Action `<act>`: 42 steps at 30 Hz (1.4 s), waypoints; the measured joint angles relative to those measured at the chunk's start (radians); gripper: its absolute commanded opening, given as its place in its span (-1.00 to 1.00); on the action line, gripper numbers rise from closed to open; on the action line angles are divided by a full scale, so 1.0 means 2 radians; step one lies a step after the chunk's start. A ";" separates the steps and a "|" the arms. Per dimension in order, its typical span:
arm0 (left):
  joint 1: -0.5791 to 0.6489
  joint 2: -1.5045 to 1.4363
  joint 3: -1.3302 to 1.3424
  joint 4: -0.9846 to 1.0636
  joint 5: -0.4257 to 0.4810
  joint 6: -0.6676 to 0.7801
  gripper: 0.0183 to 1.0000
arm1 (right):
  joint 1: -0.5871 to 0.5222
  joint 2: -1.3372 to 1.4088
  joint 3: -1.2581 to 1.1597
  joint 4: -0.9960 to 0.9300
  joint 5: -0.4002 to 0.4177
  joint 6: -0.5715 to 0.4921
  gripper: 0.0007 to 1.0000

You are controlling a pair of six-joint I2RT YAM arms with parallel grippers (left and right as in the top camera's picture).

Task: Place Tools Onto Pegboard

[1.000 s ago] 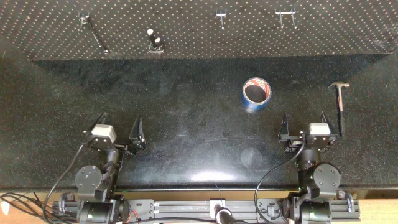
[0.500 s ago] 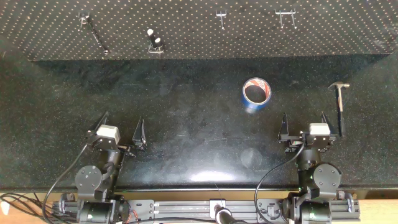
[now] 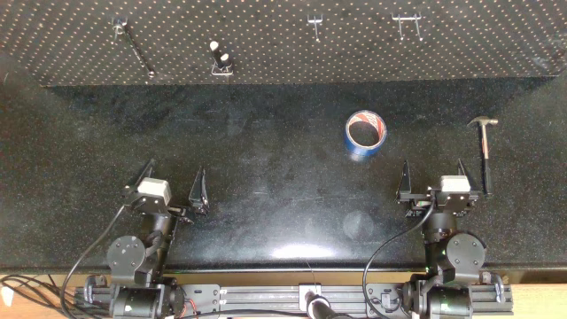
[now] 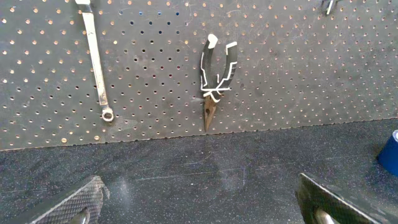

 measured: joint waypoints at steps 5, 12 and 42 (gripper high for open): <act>0.000 0.000 0.000 0.000 0.000 0.000 0.99 | 0.000 0.000 0.000 -0.001 0.000 0.000 0.95; 0.000 0.000 0.000 0.000 0.000 0.000 0.99 | 0.000 0.066 0.051 -0.103 0.004 0.038 0.95; 0.000 -0.001 0.000 0.000 0.002 0.000 0.99 | 0.145 0.913 0.777 -0.578 -0.084 0.157 0.95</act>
